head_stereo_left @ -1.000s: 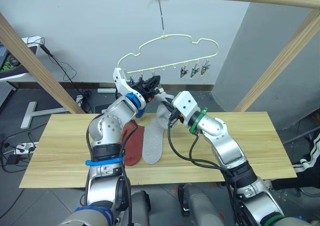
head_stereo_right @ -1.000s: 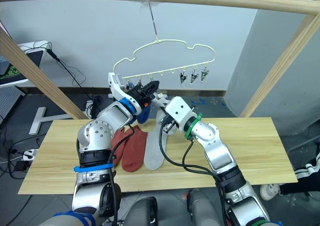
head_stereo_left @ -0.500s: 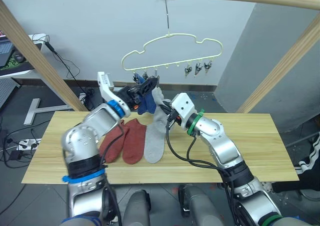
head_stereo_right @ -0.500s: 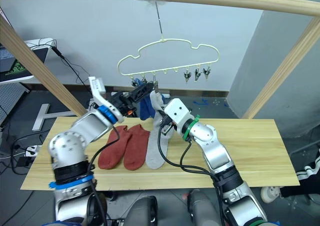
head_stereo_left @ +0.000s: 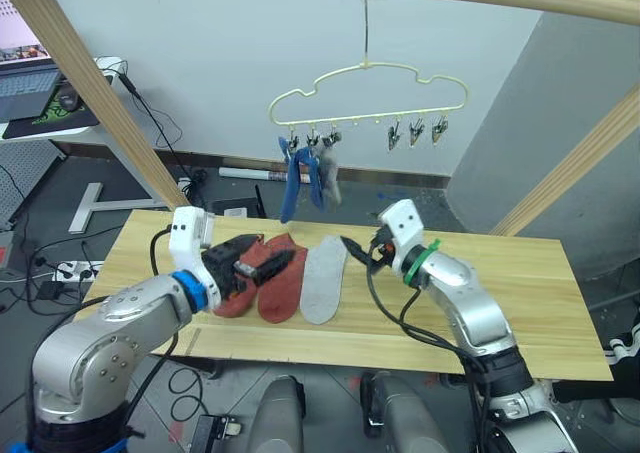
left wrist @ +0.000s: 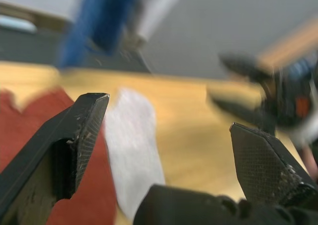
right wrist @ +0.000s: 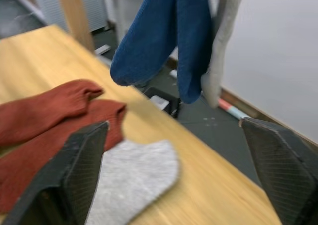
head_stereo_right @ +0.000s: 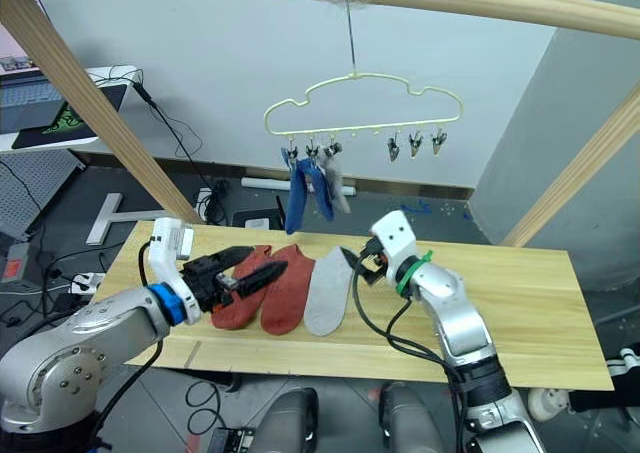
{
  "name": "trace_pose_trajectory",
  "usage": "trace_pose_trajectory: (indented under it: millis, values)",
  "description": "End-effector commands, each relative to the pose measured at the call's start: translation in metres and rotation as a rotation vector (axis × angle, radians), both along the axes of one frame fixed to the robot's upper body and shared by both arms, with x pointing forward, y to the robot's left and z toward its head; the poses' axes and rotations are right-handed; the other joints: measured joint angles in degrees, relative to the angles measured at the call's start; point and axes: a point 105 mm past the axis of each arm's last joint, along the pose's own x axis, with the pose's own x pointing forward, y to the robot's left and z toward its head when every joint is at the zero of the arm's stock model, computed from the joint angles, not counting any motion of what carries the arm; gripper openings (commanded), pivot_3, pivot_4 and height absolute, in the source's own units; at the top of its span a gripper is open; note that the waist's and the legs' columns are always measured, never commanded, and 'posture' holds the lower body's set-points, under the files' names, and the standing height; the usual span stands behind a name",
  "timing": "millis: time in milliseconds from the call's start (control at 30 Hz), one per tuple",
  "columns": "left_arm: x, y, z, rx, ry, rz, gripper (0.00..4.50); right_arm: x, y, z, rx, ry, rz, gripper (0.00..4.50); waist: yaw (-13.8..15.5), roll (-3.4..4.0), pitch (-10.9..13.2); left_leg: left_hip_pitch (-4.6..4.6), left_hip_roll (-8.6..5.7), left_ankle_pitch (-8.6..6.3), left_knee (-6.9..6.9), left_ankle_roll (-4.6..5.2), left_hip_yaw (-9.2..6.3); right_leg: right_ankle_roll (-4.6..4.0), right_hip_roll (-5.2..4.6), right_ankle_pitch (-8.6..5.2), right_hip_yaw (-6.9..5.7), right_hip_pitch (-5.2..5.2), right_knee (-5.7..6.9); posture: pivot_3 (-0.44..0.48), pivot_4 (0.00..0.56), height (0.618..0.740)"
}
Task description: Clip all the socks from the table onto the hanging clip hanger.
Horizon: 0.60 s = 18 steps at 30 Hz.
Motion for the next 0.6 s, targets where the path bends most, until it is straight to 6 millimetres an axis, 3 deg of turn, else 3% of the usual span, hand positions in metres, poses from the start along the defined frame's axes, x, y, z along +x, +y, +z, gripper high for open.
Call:
trace_pose_trajectory:
  millis: [33,133,167,267,367,400,600]
  values:
    - [-0.006,-0.007,0.022,0.005,-0.160,-0.063,4.50,0.000,-0.012,0.042,0.098,-0.100,-0.078,4.02,0.20,0.04,0.02,0.02,0.00,0.00,0.00,0.00,0.00,-0.02,0.00,-0.01,0.01,0.00,0.00,0.118,0.272,0.740]
    - [-0.009,-0.010,0.032,0.005,-0.246,-0.094,4.50,0.004,-0.015,0.059,0.145,-0.136,-0.126,3.08,0.21,0.06,0.03,0.05,0.01,0.00,-0.02,0.00,-0.01,-0.09,0.04,-0.04,0.00,0.00,0.00,0.119,0.271,0.740]
    - [-0.010,-0.012,0.040,0.076,-0.347,-0.116,4.50,0.009,-0.015,0.070,0.175,-0.161,-0.161,2.78,0.21,0.06,0.04,0.04,0.01,0.00,-0.05,0.00,-0.02,-0.11,0.06,-0.05,-0.01,-0.01,0.00,0.119,0.271,0.740]
    - [-0.008,-0.014,0.052,0.132,-0.480,-0.106,4.50,0.018,-0.013,0.085,0.231,-0.191,-0.218,2.78,0.20,0.22,0.13,-0.03,0.00,0.00,-0.19,0.00,0.03,-0.17,0.11,-0.08,0.03,-0.17,0.01,0.121,0.274,0.740]
    - [-0.004,-0.015,0.053,0.102,-0.487,-0.093,4.50,0.026,-0.010,0.079,0.218,-0.169,-0.229,2.32,0.43,0.21,0.13,-0.03,-0.01,0.00,-0.34,0.00,0.05,-0.06,0.12,-0.03,-0.04,-0.16,-0.04,0.123,0.277,0.740]
    - [-0.004,-0.016,0.053,0.097,-0.485,-0.092,4.50,0.028,-0.009,0.079,0.221,-0.166,-0.232,1.98,0.47,0.22,0.14,-0.03,-0.01,0.00,-0.43,0.00,0.08,0.00,0.13,-0.01,-0.05,-0.17,-0.11,0.124,0.281,0.740]
    - [-0.005,-0.018,0.054,0.087,-0.495,-0.088,4.50,0.042,-0.012,0.080,0.235,-0.149,-0.277,1.98,0.61,0.23,0.15,-0.43,-0.02,0.00,-0.63,0.00,0.02,0.06,0.15,-0.02,-0.09,-0.55,-0.19,0.130,0.283,0.740]
